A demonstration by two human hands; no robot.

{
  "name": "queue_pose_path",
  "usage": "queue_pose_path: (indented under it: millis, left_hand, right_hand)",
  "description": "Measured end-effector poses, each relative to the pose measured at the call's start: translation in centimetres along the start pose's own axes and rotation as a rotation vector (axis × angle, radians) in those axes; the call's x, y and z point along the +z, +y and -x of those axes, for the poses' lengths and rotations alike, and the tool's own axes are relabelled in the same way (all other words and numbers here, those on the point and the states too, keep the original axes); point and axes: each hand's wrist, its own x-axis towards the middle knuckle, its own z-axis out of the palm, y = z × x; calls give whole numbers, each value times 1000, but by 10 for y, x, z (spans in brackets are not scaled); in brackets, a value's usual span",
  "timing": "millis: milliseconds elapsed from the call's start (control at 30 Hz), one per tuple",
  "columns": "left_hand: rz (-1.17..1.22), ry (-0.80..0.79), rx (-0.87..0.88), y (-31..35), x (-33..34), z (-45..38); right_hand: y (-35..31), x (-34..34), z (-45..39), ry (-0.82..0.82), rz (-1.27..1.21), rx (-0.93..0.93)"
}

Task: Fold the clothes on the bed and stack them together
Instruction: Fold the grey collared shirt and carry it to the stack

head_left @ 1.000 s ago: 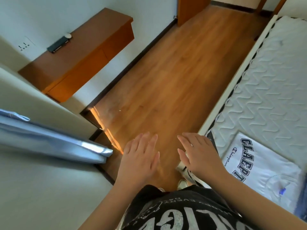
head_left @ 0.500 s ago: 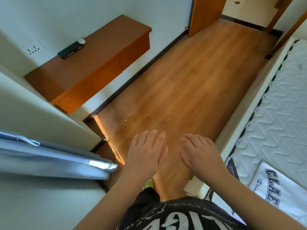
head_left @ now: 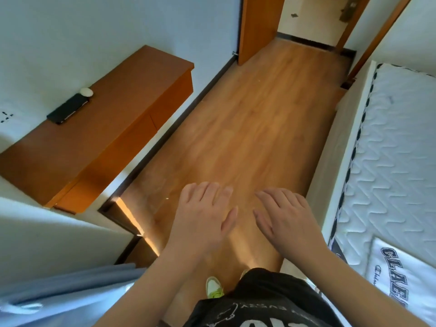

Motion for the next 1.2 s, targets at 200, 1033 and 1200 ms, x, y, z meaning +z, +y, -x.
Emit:
queue_pose_path:
  millis: [200, 1033, 1200]
  left_hand:
    - [30, -21, 134, 10, 19, -85]
    - [-9, -82, 233, -65, 125, -480]
    - [31, -84, 283, -106, 147, -563]
  right_hand:
    - [46, -7, -37, 105, 47, 145]
    - [239, 8, -386, 112, 27, 203]
    - [257, 16, -471, 92, 53, 263]
